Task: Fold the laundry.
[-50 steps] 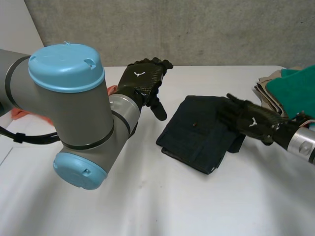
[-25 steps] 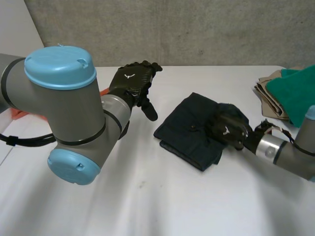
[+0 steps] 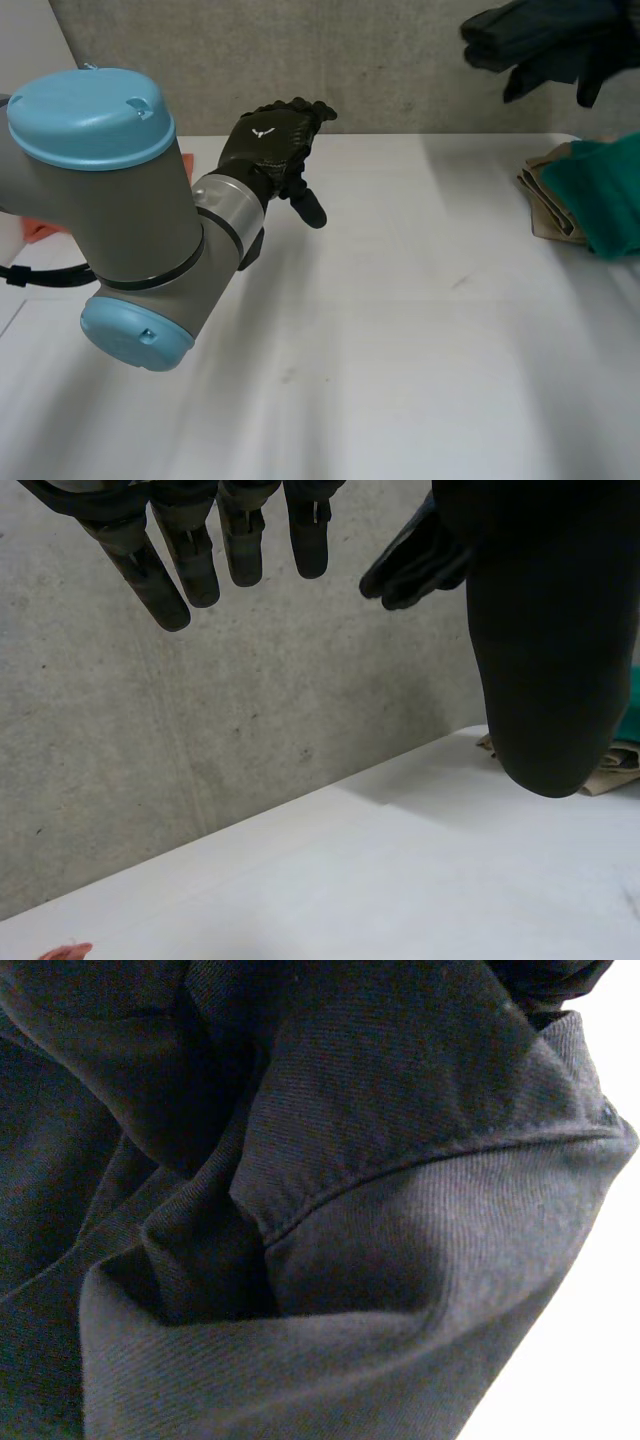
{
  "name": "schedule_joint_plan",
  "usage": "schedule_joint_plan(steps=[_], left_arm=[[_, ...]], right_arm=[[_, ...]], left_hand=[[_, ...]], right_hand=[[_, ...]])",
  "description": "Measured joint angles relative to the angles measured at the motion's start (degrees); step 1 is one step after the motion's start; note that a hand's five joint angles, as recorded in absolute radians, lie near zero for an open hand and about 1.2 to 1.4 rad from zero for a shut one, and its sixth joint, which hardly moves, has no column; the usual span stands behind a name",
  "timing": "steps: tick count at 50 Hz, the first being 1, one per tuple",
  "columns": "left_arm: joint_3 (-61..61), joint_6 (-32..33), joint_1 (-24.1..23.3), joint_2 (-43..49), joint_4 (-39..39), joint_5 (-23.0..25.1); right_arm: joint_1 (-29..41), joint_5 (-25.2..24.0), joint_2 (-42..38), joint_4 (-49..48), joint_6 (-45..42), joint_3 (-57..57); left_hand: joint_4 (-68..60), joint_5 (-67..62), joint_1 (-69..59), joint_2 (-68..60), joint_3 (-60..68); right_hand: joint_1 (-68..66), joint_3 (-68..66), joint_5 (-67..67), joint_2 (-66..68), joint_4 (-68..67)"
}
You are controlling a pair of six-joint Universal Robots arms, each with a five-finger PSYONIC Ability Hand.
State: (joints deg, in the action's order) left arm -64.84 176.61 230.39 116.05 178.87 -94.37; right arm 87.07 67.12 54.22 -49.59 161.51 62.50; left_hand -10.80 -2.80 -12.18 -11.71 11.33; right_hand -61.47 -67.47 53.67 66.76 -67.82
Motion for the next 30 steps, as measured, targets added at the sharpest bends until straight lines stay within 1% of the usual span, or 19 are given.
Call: schedule_joint_plan(steps=[5,8,9,12,13,18,23,30], left_arm=[[-0.5,0.0,-0.5,0.1,0.6,0.3],[-0.7,0.0,-0.7,0.3,1.0,0.4],[-0.8,0.0,-0.9,0.6,1.4,0.4],[-0.9,0.0,-1.1,1.0,1.8,0.5],[-1.0,0.0,-1.2,1.2,2.1,0.5],[-1.0,0.0,-1.4,2.0,2.6,0.6],[-1.0,0.1,-1.4,2.3,2.7,0.8],[-0.6,0.2,-1.6,2.3,2.8,1.0]], right_arm=[[-5.3,-2.1,-5.4,1.8,-1.5,-2.2],[-6.9,-3.4,-7.6,1.5,-2.0,-2.6],[-8.6,-5.1,-10.1,0.8,-2.5,-2.9],[-10.3,-7.1,-13.3,-0.6,-2.8,-3.2],[-11.4,-8.4,-15.5,-1.7,-2.8,-3.4],[-14.3,-11.4,-20.8,-5.0,-1.9,-2.8],[-16.2,-12.4,-21.8,-7.5,1.1,-1.2],[-16.2,-12.3,-19.0,-9.7,7.8,-0.1]], left_hand=[[0.0,0.0,0.0,0.0,0.0],[0.0,0.0,0.0,0.0,0.0],[0.0,0.0,0.0,0.0,0.0],[0.0,0.0,0.0,0.0,0.0],[0.0,0.0,0.0,0.0,0.0],[0.0,0.0,0.0,0.0,0.0],[0.0,0.0,0.0,0.0,0.0],[0.0,0.0,0.0,0.0,0.0]], right_hand=[[0.0,-0.1,0.0,0.2,-0.4],[0.0,-0.2,0.0,0.2,-0.5],[0.0,-0.2,0.0,0.2,-0.5],[0.0,-0.2,0.0,0.2,-0.5],[0.0,-0.2,0.0,0.2,-0.5],[0.0,-0.3,1.8,0.2,-0.5],[0.0,-0.6,2.0,0.5,-0.7],[0.0,-0.6,2.0,0.5,-0.8]])
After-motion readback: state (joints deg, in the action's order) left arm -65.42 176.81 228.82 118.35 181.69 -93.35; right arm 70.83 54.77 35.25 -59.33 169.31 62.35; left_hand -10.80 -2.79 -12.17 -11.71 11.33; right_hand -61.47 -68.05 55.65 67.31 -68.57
